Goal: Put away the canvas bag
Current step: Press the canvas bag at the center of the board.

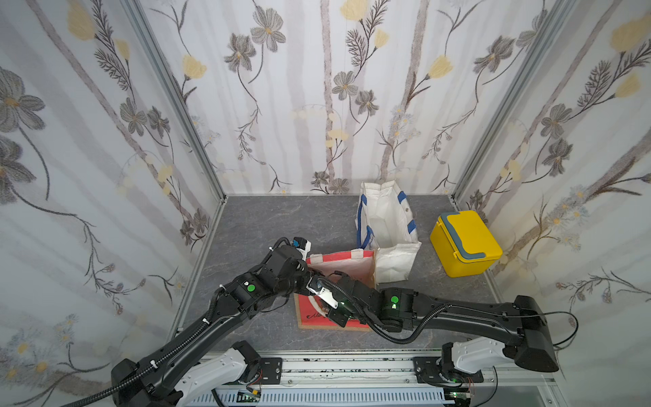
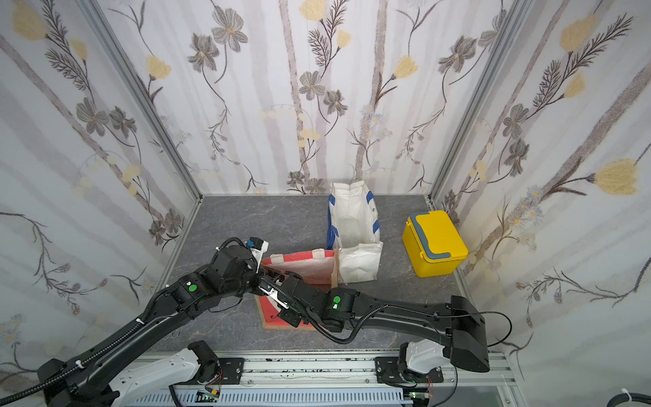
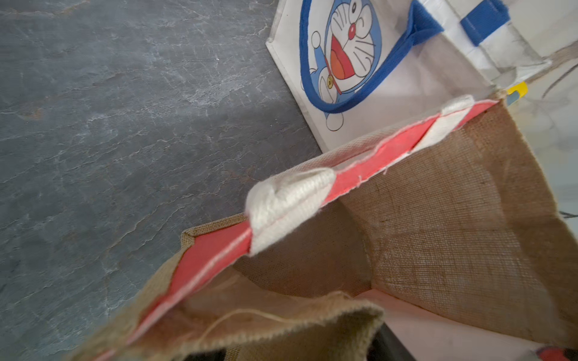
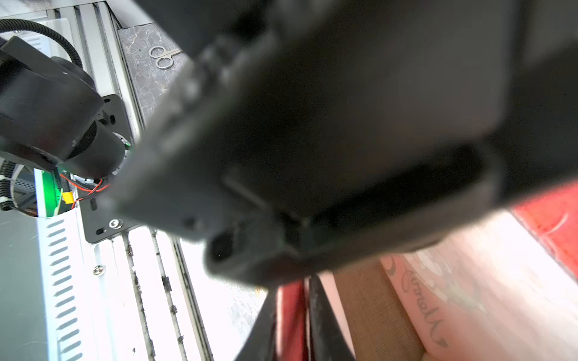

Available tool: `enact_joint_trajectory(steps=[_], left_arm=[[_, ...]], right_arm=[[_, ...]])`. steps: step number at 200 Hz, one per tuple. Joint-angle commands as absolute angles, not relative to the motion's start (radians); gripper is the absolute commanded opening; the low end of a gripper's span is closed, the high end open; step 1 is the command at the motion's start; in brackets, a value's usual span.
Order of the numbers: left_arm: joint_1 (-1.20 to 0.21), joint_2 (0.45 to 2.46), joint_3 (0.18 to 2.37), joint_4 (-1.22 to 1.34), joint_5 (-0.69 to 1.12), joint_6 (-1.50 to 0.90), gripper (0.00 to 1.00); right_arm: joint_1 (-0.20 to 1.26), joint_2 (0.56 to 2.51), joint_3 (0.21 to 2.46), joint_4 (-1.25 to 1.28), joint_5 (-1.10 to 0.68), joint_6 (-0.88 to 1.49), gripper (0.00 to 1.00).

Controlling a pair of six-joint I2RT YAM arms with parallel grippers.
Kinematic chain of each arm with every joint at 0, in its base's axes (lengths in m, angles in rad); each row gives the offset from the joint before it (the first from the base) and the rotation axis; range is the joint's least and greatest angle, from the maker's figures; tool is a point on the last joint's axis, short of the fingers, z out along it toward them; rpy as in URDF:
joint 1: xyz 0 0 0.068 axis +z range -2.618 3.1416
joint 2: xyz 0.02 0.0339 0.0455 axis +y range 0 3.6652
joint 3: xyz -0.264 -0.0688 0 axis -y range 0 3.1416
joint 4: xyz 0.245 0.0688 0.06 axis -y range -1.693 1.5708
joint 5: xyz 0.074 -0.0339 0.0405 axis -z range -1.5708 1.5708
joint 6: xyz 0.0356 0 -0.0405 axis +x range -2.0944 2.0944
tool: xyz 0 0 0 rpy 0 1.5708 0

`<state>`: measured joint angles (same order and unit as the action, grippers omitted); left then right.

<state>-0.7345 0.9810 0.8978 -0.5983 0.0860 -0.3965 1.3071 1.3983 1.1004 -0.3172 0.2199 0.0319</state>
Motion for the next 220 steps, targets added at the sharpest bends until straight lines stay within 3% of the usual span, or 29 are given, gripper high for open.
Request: enact_joint_trajectory(steps=[1, 65, 105, 119, 137, 172, 194, 220], left_arm=[[-0.738, 1.001, 0.909, -0.630, -0.038, -0.400, 0.48], [-0.680, 1.045, 0.975, -0.781, -0.265, -0.520, 0.38], [-0.630, 0.976, 0.979, -0.804, -0.267, -0.539, 0.34], [-0.628, 0.995, 0.996, -0.826, -0.280, -0.538, 0.39], [-0.629, 1.000, 1.004, -0.795, -0.232, -0.527, 0.61], [-0.627, 1.031, 1.032, -0.743, -0.239, -0.508, 0.63], [-0.647, 1.107, 1.057, -0.718, -0.206, -0.499, 0.58], [-0.662, 1.132, 1.076, -0.746, -0.293, -0.490, 0.42]], right_arm=[[1.292, 1.381, 1.097, -0.287, 0.236, 0.012, 0.14], [1.244, 1.336, 1.042, -0.313, 0.257, 0.019, 0.12], [1.235, 1.337, 1.039, -0.299, 0.235, 0.018, 0.12], [1.233, 1.344, 1.034, -0.292, 0.231, 0.019, 0.12], [1.229, 1.354, 1.032, -0.280, 0.224, 0.019, 0.11], [1.228, 1.364, 1.046, -0.259, 0.194, 0.011, 0.11], [1.228, 1.368, 1.059, -0.249, 0.185, 0.004, 0.11], [1.222, 1.367, 1.074, -0.271, 0.212, 0.006, 0.09]])
